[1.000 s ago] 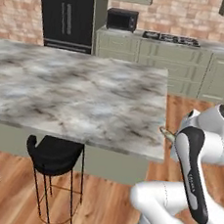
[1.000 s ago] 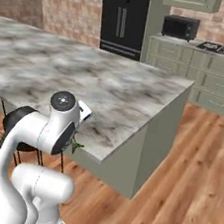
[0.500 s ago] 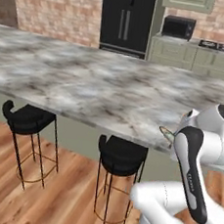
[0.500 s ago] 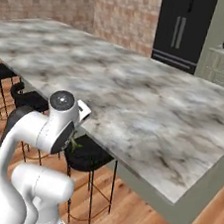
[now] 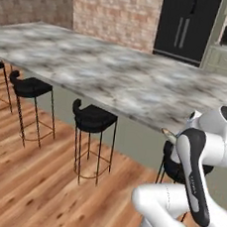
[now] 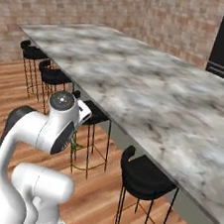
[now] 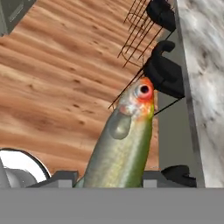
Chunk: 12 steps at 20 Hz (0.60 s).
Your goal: Place the fish on the bottom rack of the oven, and slide the tray back inside. Close the oven door.
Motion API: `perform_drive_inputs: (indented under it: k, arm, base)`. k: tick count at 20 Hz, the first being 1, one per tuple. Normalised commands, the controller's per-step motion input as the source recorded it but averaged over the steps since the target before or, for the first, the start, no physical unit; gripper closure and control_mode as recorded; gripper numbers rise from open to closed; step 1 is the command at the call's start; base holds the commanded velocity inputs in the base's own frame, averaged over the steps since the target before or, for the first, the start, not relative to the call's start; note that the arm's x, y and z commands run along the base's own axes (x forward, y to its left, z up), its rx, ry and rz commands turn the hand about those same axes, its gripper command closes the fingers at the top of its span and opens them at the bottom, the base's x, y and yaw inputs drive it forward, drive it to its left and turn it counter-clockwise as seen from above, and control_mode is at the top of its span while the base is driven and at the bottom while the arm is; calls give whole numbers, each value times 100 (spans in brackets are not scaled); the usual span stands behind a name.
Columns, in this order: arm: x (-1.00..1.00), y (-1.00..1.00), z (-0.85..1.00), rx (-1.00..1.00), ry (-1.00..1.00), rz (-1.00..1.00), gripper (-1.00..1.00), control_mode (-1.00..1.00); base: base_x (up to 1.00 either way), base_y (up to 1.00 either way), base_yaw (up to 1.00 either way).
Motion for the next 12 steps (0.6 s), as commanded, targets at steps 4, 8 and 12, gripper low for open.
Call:
perform_drive_inputs:
  k: [4, 8, 12]
  arm:
    - [0, 0, 0, 0, 0, 0, 100, 100]
    - [0, 0, 0, 0, 0, 0, 100, 100]
    - [0, 0, 0, 0, 0, 0, 100, 100]
  base:
    - [0, 71, 39]
    - [0, 40, 45]
    - [0, 25, 47]
